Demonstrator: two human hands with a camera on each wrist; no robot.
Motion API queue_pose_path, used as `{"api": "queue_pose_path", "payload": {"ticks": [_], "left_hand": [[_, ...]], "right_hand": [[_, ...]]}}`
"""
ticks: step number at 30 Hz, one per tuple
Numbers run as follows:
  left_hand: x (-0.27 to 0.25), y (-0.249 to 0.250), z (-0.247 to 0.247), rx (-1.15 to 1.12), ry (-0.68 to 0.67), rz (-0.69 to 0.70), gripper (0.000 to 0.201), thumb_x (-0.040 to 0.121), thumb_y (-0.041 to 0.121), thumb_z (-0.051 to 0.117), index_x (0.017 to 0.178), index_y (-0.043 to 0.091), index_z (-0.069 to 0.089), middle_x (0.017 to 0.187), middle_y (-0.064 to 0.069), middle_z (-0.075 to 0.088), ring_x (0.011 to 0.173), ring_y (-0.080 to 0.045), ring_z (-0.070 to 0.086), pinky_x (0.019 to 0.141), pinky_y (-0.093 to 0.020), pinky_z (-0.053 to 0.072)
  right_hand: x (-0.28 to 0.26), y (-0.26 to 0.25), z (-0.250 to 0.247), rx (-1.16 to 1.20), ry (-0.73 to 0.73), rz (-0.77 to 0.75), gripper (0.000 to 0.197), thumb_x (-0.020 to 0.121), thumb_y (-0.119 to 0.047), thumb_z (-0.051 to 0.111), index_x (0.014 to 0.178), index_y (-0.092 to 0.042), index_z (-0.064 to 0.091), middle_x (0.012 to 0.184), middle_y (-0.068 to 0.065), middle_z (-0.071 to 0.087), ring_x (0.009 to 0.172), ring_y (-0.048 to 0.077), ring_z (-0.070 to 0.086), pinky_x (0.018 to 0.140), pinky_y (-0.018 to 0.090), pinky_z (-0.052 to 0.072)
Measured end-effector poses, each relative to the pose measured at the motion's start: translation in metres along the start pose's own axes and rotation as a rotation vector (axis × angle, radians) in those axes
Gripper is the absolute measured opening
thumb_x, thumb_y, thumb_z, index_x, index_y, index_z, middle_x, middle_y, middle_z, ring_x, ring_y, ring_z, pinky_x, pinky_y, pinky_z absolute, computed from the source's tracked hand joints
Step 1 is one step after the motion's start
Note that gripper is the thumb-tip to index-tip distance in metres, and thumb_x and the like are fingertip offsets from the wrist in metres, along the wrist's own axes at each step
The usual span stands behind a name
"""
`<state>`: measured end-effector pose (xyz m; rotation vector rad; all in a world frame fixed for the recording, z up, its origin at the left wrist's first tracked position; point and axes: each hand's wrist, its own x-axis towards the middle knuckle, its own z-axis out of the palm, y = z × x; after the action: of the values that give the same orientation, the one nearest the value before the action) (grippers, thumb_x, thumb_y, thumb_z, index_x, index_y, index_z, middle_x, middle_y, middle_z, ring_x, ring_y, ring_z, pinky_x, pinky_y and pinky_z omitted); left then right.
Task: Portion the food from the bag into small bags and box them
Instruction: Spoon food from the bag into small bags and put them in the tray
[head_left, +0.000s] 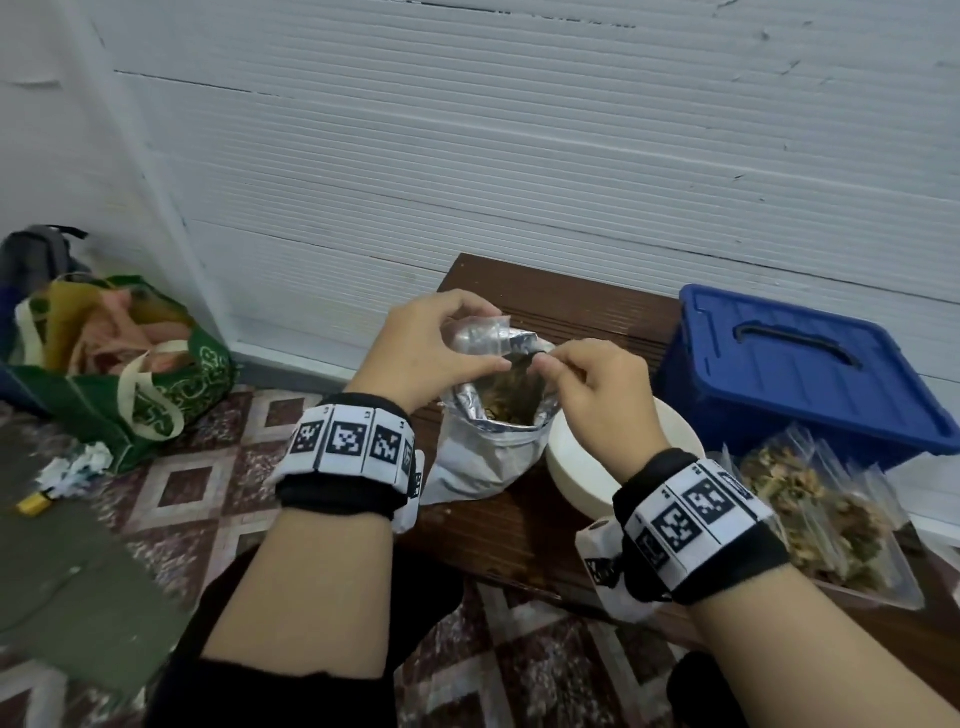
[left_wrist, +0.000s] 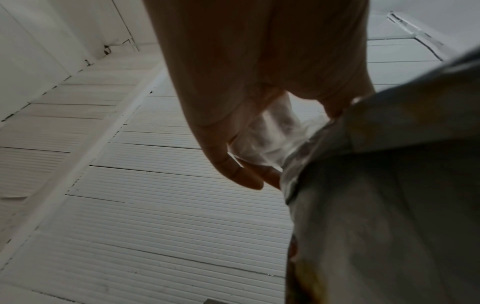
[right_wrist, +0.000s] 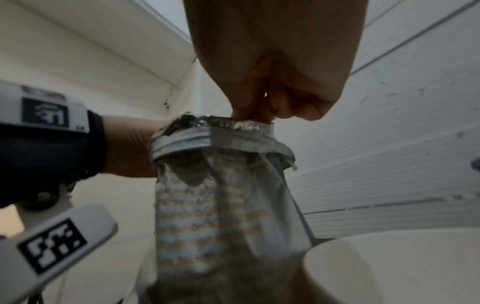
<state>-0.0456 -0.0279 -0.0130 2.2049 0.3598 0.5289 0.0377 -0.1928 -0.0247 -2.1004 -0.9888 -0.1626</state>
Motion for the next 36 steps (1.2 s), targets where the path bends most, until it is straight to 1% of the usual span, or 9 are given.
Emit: {"api": "queue_pose_path", "payload": {"ticks": [3, 5, 8, 13, 17, 20, 26, 31, 36], "left_hand": [[-0.001, 0.0, -0.001, 0.006, 0.003, -0.011, 0.044, 0.066, 0.031, 0.086, 0.105, 0.031, 0.066, 0.095, 0.023, 0.061, 0.083, 0.016, 0.054, 0.07, 0.002, 0.04], [-0.001, 0.001, -0.002, 0.012, 0.001, -0.021, 0.045, 0.065, 0.033, 0.086, 0.106, 0.032, 0.065, 0.096, 0.024, 0.06, 0.086, 0.014, 0.053, 0.07, 0.001, 0.041], [-0.003, 0.004, -0.007, 0.01, 0.025, -0.021, 0.049, 0.064, 0.035, 0.085, 0.108, 0.032, 0.064, 0.1, 0.023, 0.06, 0.09, 0.015, 0.052, 0.072, 0.003, 0.039], [-0.007, 0.009, -0.024, 0.0, 0.005, -0.047, 0.051, 0.062, 0.034, 0.086, 0.109, 0.03, 0.065, 0.096, 0.023, 0.06, 0.082, 0.025, 0.051, 0.066, 0.006, 0.037], [-0.009, 0.01, -0.031, 0.049, -0.096, -0.084, 0.052, 0.06, 0.039, 0.086, 0.107, 0.033, 0.065, 0.096, 0.023, 0.061, 0.088, 0.015, 0.052, 0.063, 0.003, 0.039], [-0.01, 0.009, -0.031, 0.075, -0.142, -0.101, 0.055, 0.057, 0.042, 0.087, 0.108, 0.034, 0.067, 0.1, 0.022, 0.061, 0.098, 0.006, 0.054, 0.07, -0.007, 0.037], [-0.007, 0.012, -0.025, 0.142, -0.161, -0.101, 0.061, 0.058, 0.045, 0.086, 0.114, 0.032, 0.065, 0.107, 0.022, 0.059, 0.106, 0.0, 0.051, 0.074, -0.008, 0.032], [-0.005, 0.015, -0.017, 0.199, -0.148, -0.101, 0.063, 0.057, 0.053, 0.083, 0.114, 0.035, 0.064, 0.105, 0.025, 0.06, 0.111, -0.003, 0.05, 0.105, -0.038, 0.036], [-0.004, 0.016, -0.014, 0.225, -0.165, -0.1, 0.064, 0.054, 0.06, 0.081, 0.112, 0.039, 0.063, 0.107, 0.025, 0.061, 0.114, -0.005, 0.05, 0.108, -0.05, 0.032]], "right_hand": [[0.001, -0.004, 0.0, 0.133, 0.066, 0.146, 0.022, 0.093, -0.017, 0.058, 0.078, -0.01, 0.073, 0.068, -0.005, 0.064, 0.068, 0.005, 0.056, 0.064, 0.013, 0.039], [0.002, -0.004, -0.002, 0.204, 0.123, 0.237, 0.024, 0.094, -0.018, 0.056, 0.076, -0.013, 0.071, 0.063, -0.007, 0.061, 0.059, 0.0, 0.053, 0.059, 0.008, 0.038], [0.006, -0.002, -0.008, 0.277, 0.216, 0.362, 0.026, 0.096, -0.02, 0.054, 0.074, -0.017, 0.068, 0.066, 0.004, 0.064, 0.059, 0.009, 0.052, 0.059, 0.022, 0.042], [0.016, 0.003, -0.02, 0.266, 0.336, 0.476, 0.028, 0.097, -0.023, 0.051, 0.077, -0.013, 0.068, 0.077, 0.007, 0.066, 0.061, 0.008, 0.049, 0.059, 0.019, 0.039], [0.023, 0.007, -0.033, 0.283, 0.417, 0.505, 0.03, 0.098, -0.022, 0.05, 0.075, -0.012, 0.067, 0.081, 0.001, 0.066, 0.065, 0.0, 0.05, 0.057, 0.011, 0.037], [0.028, 0.008, -0.044, 0.29, 0.459, 0.51, 0.033, 0.098, -0.021, 0.049, 0.069, -0.014, 0.065, 0.083, 0.001, 0.066, 0.07, 0.004, 0.054, 0.067, 0.017, 0.04], [0.042, 0.009, -0.059, 0.303, 0.499, 0.508, 0.039, 0.096, -0.022, 0.05, 0.058, -0.022, 0.059, 0.08, -0.002, 0.066, 0.076, 0.011, 0.057, 0.074, 0.025, 0.045], [0.047, 0.001, -0.059, 0.303, 0.435, 0.486, 0.036, 0.097, -0.023, 0.05, 0.064, -0.022, 0.062, 0.071, -0.008, 0.06, 0.065, 0.004, 0.051, 0.065, 0.023, 0.04], [0.05, -0.006, -0.051, 0.275, 0.367, 0.47, 0.03, 0.098, -0.021, 0.049, 0.075, -0.015, 0.068, 0.065, -0.008, 0.056, 0.06, 0.002, 0.046, 0.055, 0.017, 0.034]]}}
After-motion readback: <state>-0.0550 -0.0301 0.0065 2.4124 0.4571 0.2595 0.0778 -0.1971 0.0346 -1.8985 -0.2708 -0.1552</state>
